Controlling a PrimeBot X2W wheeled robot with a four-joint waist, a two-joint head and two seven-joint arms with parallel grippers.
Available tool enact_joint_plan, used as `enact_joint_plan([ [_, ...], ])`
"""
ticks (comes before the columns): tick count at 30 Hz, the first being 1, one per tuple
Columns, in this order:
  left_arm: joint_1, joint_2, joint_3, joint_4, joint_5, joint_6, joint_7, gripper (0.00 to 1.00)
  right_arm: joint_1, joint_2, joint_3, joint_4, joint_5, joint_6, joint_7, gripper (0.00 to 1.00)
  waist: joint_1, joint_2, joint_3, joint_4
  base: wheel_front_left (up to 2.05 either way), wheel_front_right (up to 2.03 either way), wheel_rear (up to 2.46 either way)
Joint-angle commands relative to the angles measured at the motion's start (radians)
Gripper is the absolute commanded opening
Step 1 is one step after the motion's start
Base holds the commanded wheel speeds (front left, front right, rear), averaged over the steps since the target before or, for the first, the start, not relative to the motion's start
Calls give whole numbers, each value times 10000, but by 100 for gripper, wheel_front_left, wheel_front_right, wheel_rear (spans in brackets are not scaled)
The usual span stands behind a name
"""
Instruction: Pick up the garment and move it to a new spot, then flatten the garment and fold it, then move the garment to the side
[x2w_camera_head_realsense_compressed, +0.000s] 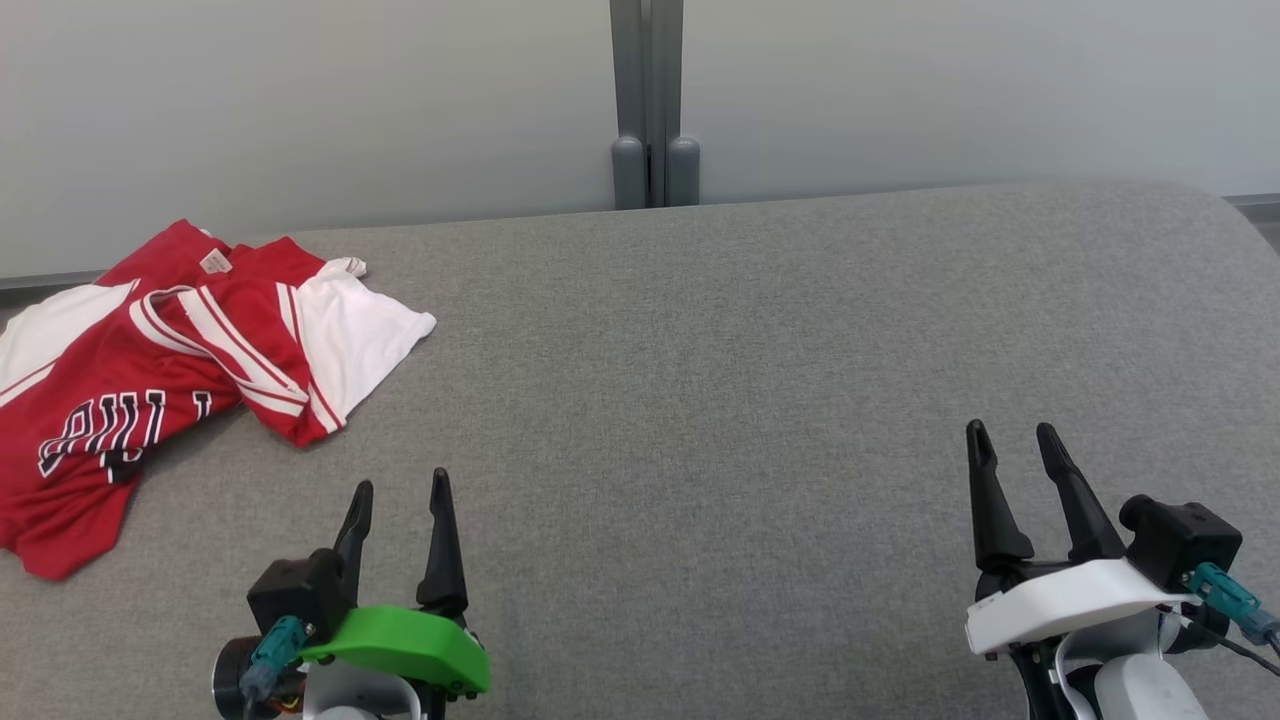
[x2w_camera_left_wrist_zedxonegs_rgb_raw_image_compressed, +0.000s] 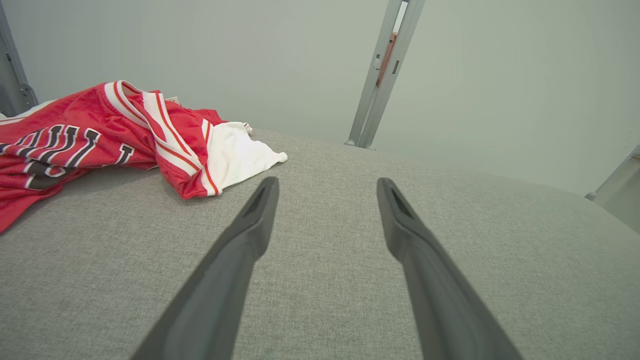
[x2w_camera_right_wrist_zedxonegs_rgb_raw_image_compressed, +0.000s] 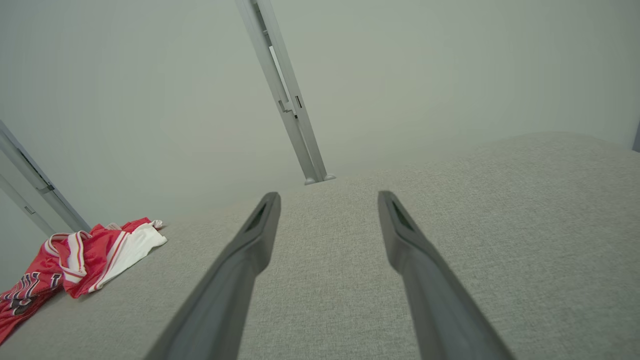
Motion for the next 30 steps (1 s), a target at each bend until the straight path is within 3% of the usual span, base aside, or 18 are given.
enact_joint_plan([
  [1, -82, 75, -57, 7, 206, 80, -82, 100, -66, -55, 13, -16, -281, 27, -103, 100, 0, 0, -1, 5, 0, 0, 0],
  [30, -83, 91, -552, 566, 1599, 311, -628, 100, 12, -69, 131, 450, -2477, 20, -654, 100, 0, 0, -59, 91, 0, 0, 0],
])
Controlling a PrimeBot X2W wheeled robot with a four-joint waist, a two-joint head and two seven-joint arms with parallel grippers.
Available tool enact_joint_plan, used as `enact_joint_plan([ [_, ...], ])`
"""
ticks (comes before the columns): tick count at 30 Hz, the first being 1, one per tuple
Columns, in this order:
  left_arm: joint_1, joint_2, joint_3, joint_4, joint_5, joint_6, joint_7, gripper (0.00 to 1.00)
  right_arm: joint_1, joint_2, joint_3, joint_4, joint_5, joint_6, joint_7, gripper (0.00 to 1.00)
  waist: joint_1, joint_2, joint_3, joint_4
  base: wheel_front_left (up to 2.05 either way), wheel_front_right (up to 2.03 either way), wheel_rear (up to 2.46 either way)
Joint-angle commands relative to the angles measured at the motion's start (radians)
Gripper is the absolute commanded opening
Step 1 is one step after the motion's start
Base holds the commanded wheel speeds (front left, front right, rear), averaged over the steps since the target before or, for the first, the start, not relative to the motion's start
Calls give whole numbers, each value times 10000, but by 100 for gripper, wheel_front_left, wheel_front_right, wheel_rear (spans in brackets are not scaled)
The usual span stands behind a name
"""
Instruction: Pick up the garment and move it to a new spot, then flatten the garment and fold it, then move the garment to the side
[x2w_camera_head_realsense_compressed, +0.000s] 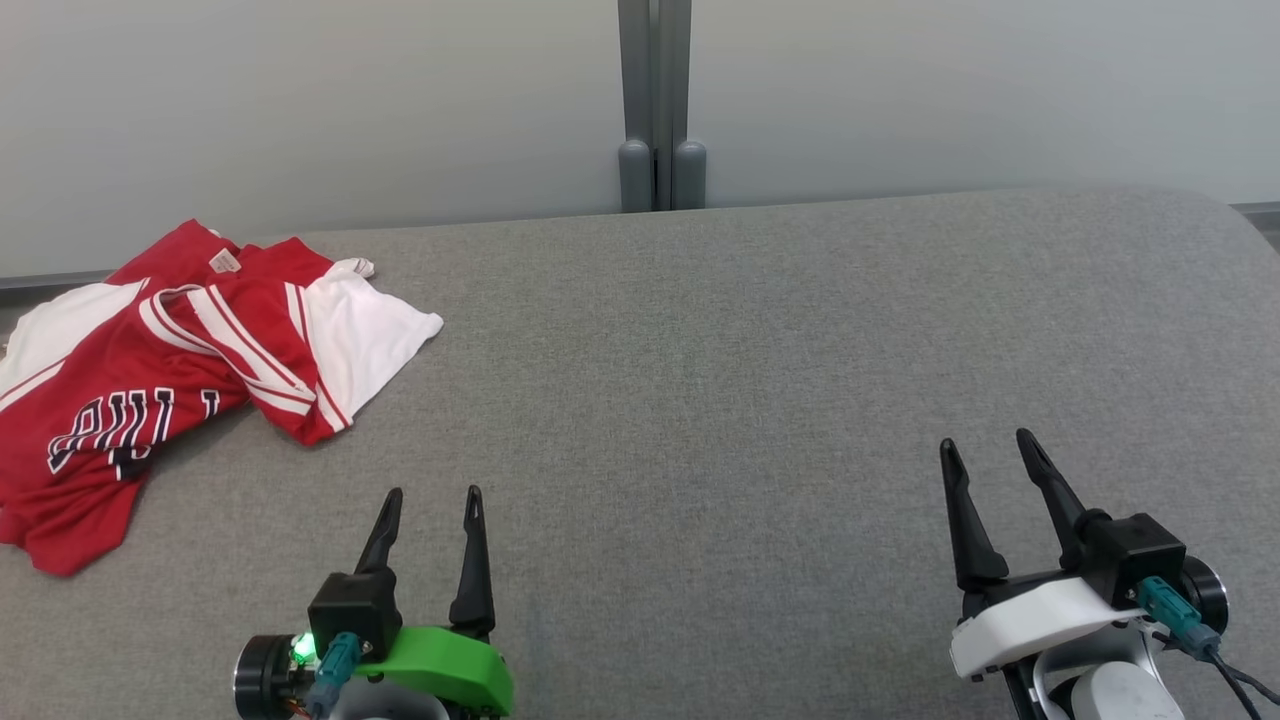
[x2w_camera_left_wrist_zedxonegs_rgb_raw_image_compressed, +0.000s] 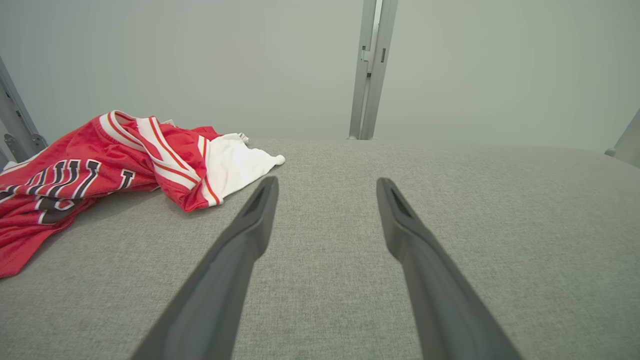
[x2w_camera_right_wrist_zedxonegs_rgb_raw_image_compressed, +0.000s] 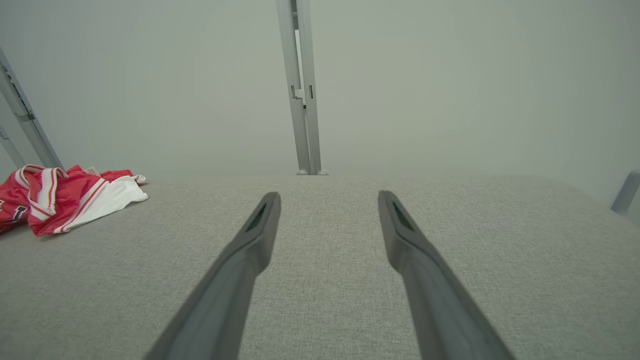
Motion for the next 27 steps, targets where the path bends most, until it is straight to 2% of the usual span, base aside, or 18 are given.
enact_joint_plan([
  [1, -50, 71, -31, 44, 189, 42, -99, 100, 33, -45, 26, 22, -220, 4, -102, 100, -1, 0, -9, 1, 0, 0, 0],
  [27, 76, 70, -2, 204, -1, -7, -82, 100, 202, -44, 22, 65, -136, 4, -82, 100, -1, 0, -45, 37, 0, 0, 0],
])
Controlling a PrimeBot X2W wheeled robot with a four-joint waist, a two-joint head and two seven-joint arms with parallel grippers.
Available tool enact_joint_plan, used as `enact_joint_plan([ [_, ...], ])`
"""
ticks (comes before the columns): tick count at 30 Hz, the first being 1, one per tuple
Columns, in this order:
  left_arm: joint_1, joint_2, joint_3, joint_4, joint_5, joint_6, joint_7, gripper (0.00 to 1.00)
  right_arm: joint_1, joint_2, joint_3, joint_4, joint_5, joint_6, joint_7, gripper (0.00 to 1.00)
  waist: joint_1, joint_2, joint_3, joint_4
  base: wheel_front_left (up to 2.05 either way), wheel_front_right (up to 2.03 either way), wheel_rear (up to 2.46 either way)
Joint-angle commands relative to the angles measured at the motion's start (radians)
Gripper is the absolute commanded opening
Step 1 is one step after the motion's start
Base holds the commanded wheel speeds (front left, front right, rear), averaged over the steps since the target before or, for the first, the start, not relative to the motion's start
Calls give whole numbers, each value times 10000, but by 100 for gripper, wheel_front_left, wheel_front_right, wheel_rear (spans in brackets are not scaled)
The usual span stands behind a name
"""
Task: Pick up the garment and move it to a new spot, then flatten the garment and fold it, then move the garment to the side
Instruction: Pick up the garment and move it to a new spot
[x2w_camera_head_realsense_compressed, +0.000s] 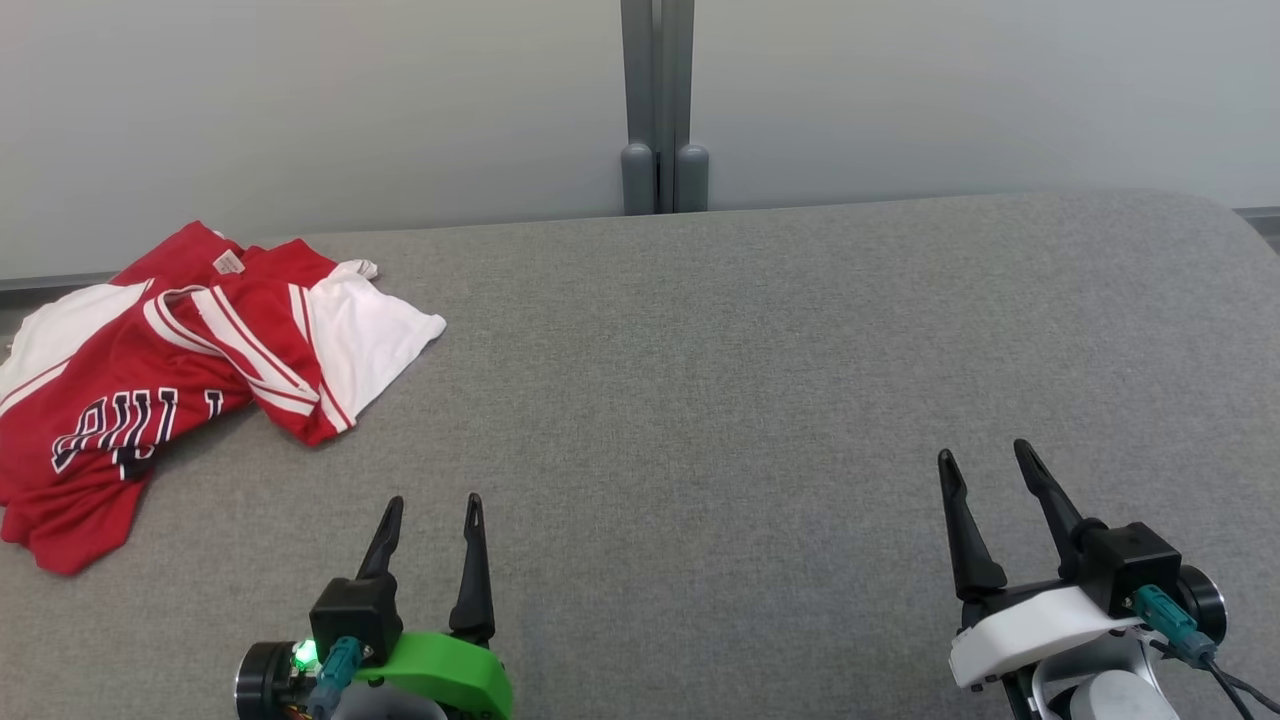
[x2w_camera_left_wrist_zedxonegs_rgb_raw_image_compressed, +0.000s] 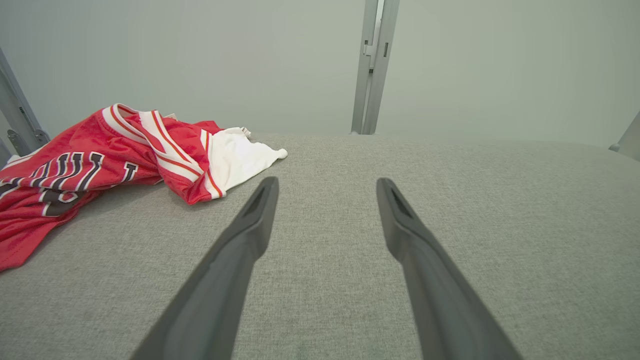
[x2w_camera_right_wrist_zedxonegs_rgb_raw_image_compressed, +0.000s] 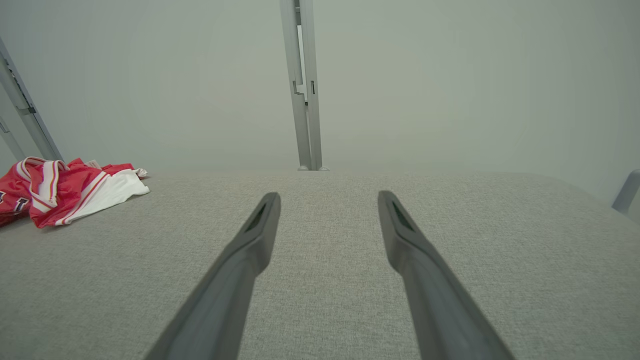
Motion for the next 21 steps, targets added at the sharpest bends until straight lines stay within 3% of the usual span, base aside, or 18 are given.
enact_joint_plan([
  [1, 47, 66, 21, 7, 5, -10, -38, 100, 90, -42, -22, -40, -47, 4, -32, 100, -1, -1, 12, 17, 0, 0, 0],
  [10, -144, 66, -21, 2, 51, 19, -35, 100, 134, -37, -152, -141, -84, 4, -32, 100, -1, -1, 119, 735, 0, 0, 0],
  [21, -213, 63, 234, -37, 196, 39, -24, 100, 84, -37, -81, -178, 52, 4, -32, 100, -1, -1, 329, 3241, 0, 0, 0],
])
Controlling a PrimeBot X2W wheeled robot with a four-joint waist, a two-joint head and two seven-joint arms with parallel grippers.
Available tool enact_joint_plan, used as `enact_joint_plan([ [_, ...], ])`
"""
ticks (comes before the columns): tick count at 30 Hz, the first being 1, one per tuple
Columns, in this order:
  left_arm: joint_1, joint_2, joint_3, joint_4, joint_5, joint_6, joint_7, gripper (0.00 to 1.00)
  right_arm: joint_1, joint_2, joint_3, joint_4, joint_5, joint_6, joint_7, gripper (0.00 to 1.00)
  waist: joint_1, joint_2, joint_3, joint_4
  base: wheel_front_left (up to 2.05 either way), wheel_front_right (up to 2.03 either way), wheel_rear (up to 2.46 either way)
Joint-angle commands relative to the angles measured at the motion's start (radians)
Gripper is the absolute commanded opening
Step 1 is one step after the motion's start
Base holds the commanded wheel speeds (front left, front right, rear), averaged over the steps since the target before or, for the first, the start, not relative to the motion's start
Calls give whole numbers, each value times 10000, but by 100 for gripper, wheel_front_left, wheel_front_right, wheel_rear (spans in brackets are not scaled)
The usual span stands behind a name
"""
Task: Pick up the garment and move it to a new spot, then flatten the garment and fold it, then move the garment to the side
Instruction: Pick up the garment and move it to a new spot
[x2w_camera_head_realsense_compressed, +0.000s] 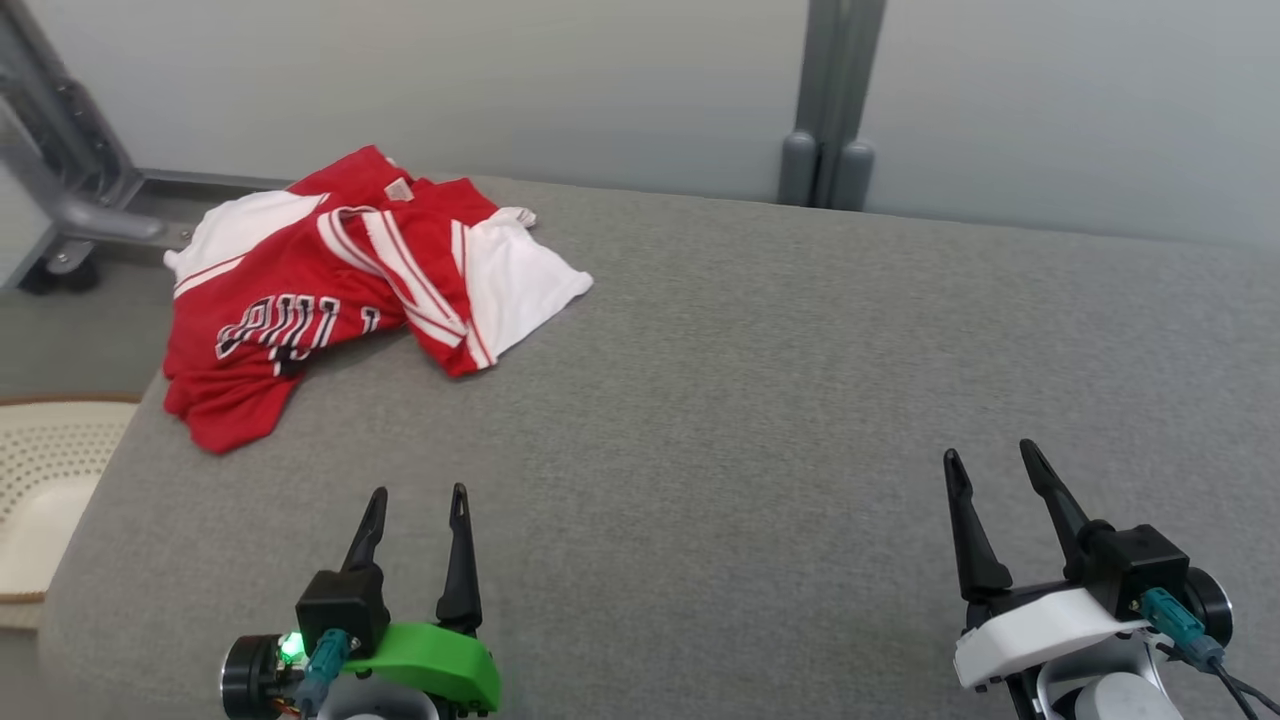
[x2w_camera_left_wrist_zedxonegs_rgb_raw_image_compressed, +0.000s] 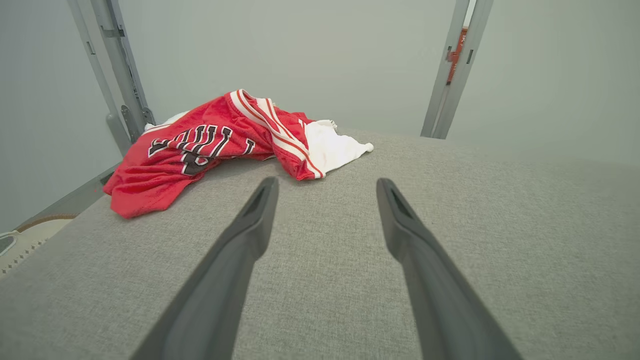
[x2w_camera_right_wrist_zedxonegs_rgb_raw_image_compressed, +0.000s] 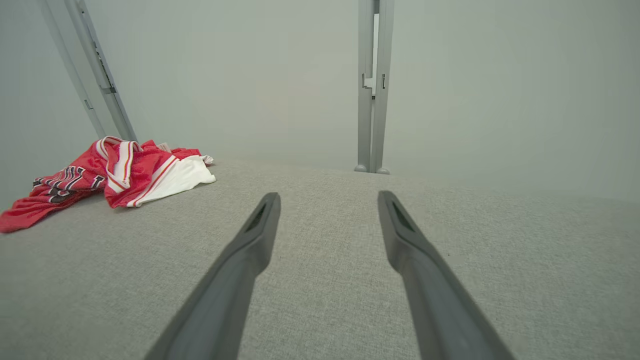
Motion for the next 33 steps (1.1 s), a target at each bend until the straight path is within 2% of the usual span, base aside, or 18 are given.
enact_joint_plan([
  [1, -103, 56, 50, -40, 100, 13, -7, 100, -36, -35, 3, -27, 9, 4, -32, 100, 0, 0, 161, 1397, 0, 0, 0],
  [7, 4, 53, 281, -77, 106, 25, -6, 100, -143, -35, 75, -12, -39, 4, -32, 100, 0, 0, 250, 2558, 0, 0, 0],
  [12, 214, 51, 547, -182, 129, 74, -6, 100, -299, -33, 267, 41, -113, 4, -32, 100, 0, 0, 386, 2964, 0, 0, 0],
  [19, 568, 48, 839, -396, 129, 128, -7, 100, -498, -41, 363, 130, -187, 3, -32, 100, 0, 0, 526, 3011, 0, 0, 0],
  [24, 650, 64, 946, -226, 291, -59, -7, 100, -345, -39, 98, -14, -141, 3, -32, 100, 0, 0, 550, 2931, 0, 0, 0],
  [30, -182, 293, 1408, -365, 461, -282, -7, 100, -471, -39, -67, -250, -280, 3, -32, 100, 0, 0, 1011, 2360, 0, 0, 0],
  [33, -1088, 681, 1574, -439, 703, -499, -5, 100, -663, -41, -113, -392, -427, 3, -32, 100, 0, 0, 1434, 2001, 0, 0, 0],
])
